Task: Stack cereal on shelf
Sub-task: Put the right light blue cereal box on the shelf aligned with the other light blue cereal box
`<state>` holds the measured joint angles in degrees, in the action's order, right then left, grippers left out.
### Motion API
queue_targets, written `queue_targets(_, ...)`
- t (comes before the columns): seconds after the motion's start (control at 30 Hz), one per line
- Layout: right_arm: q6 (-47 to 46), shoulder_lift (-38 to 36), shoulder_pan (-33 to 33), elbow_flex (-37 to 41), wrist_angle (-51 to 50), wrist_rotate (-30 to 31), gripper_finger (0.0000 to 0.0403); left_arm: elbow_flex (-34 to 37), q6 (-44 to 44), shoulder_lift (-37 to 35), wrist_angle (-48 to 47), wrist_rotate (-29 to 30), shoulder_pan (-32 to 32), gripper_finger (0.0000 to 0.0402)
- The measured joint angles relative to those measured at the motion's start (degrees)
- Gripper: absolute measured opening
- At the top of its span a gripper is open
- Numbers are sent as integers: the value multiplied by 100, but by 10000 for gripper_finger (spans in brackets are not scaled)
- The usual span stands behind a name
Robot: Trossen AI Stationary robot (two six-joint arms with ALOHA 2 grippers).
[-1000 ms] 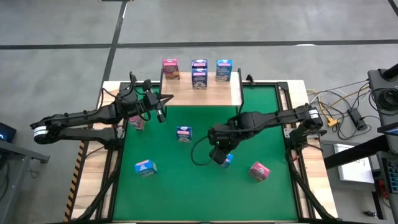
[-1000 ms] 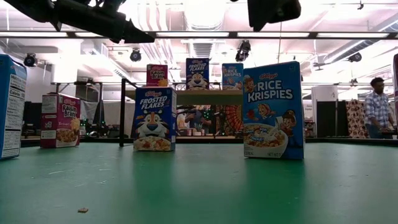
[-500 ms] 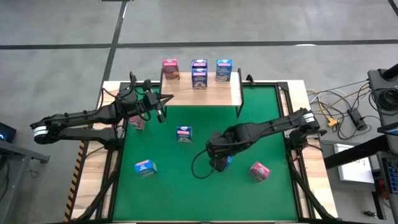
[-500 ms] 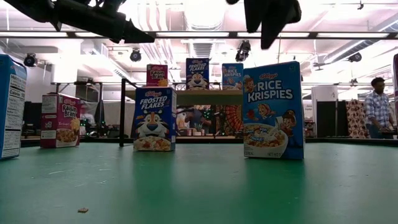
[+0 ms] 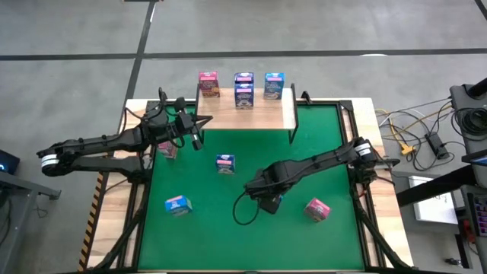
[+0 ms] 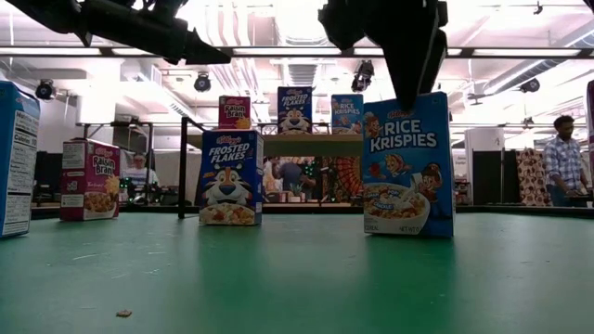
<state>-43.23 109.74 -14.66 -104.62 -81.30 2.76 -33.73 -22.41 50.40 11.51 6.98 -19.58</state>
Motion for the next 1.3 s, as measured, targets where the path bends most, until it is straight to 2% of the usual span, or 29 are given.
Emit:
queue_targets(0.53,180,64,-9,-2,42,-17,171,2,2,0,0,0,0,0)
queue_targets(0.93,372,10,-5,-2,61,-107,151,2,2,0,0,0,0,0)
queue_targets(1.3,885,-967,394,-9,-220,-132,146,2,2,-1,2,-4,1,0)
